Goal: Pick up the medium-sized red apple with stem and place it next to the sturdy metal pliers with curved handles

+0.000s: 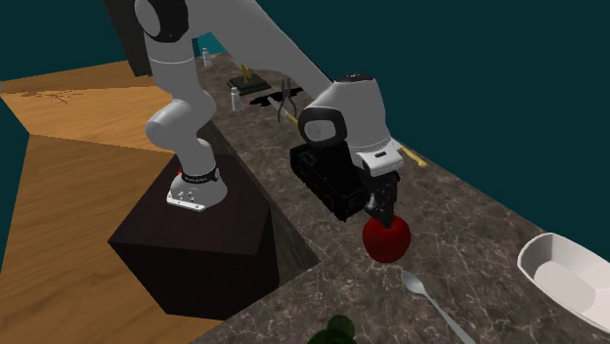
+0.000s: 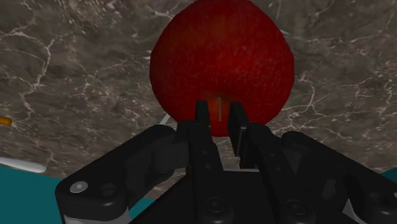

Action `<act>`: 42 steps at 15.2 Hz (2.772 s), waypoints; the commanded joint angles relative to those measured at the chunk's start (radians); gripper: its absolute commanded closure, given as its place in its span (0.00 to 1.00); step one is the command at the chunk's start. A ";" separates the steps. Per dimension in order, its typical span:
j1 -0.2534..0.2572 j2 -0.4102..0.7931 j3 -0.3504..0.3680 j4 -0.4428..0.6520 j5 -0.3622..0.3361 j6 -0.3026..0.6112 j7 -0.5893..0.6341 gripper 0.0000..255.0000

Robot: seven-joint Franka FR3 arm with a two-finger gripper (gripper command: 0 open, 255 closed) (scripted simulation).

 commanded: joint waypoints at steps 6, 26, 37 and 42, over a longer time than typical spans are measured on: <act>0.001 0.008 0.002 0.000 0.002 0.001 -0.001 1.00; 0.007 -0.109 0.005 0.127 0.003 -0.242 -0.020 1.00; 0.009 -0.140 0.007 0.239 0.010 -0.384 -0.034 1.00; 0.010 -0.146 0.008 0.299 0.013 -0.450 -0.040 1.00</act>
